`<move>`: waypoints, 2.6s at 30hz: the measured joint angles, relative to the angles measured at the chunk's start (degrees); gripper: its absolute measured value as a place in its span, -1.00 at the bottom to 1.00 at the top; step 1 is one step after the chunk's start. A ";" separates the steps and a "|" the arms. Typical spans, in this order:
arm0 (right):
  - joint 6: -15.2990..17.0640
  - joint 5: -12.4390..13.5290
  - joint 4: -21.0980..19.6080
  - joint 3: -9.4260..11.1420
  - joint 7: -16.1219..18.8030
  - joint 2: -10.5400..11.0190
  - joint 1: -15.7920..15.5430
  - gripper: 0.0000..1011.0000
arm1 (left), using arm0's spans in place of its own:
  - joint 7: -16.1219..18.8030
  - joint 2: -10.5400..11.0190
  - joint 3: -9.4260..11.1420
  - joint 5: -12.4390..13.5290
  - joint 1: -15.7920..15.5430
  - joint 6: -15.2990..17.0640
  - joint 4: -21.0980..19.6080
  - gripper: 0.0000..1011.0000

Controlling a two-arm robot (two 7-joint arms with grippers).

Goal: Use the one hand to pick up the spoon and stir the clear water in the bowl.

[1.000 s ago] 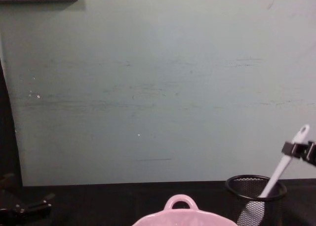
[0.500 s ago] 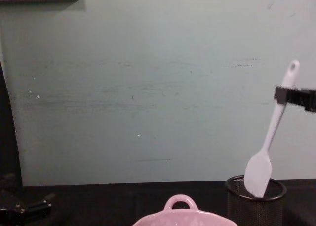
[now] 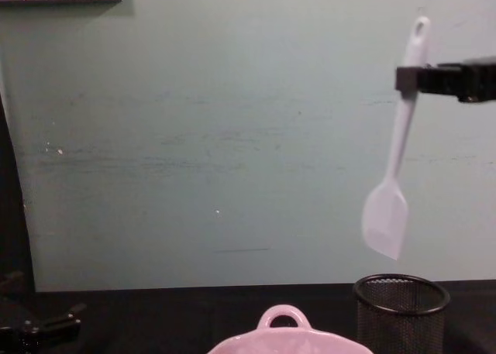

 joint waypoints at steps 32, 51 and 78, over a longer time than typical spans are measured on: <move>-0.72 -0.35 1.60 -9.85 1.64 0.28 -1.95 -0.78 | 0.00 0.00 0.00 0.00 0.00 0.00 0.00 1.00; -1.46 -2.28 2.69 -11.27 4.22 -2.19 -4.68 -0.78 | 0.00 0.00 0.00 0.00 0.00 0.00 0.00 1.00; -11.54 -13.95 17.64 -14.35 -2.60 -16.02 1.54 -0.78 | 0.00 0.00 0.00 0.00 0.00 0.00 0.00 1.00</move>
